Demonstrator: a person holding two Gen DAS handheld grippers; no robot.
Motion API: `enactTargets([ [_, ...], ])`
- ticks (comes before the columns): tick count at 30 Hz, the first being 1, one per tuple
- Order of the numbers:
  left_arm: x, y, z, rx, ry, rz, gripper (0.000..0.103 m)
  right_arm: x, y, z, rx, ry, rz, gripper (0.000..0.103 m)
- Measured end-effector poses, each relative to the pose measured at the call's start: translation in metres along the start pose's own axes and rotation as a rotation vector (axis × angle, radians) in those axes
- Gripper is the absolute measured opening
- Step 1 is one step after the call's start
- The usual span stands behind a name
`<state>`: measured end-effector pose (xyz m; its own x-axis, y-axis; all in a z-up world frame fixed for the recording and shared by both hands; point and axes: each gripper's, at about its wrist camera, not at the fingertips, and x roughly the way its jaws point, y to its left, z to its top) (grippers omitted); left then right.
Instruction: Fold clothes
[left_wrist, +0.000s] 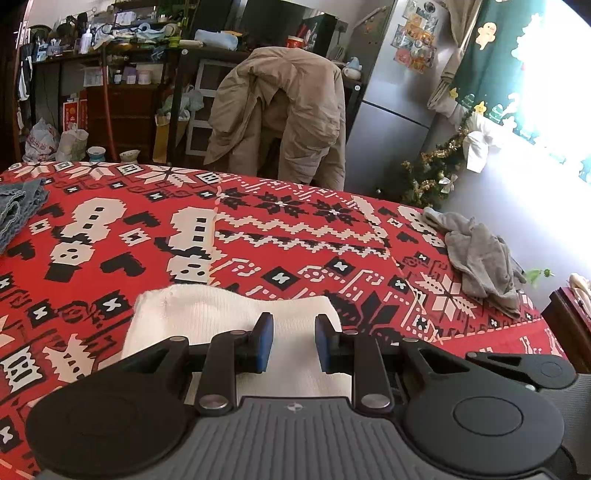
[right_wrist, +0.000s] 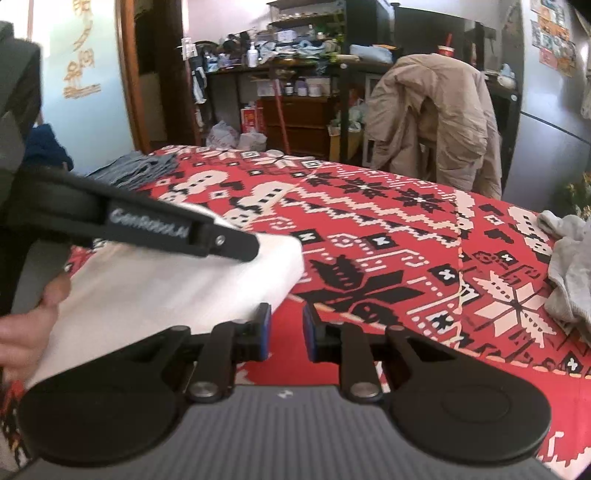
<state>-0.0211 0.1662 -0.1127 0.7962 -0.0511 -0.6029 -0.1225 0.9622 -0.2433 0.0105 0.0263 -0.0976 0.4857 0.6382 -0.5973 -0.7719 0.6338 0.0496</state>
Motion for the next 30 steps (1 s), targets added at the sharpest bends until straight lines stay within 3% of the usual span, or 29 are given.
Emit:
enactTargets([
  [15,-0.018,-0.003,-0.010,-0.016,0.013,-0.013,0.024,-0.027,0.015,-0.011,-0.060,0.012,0.068,0.018],
  [30,-0.069,-0.030,-0.063,0.011,0.079,-0.034,0.025,-0.054,0.023,-0.030,-0.061,0.051,0.133,0.018],
])
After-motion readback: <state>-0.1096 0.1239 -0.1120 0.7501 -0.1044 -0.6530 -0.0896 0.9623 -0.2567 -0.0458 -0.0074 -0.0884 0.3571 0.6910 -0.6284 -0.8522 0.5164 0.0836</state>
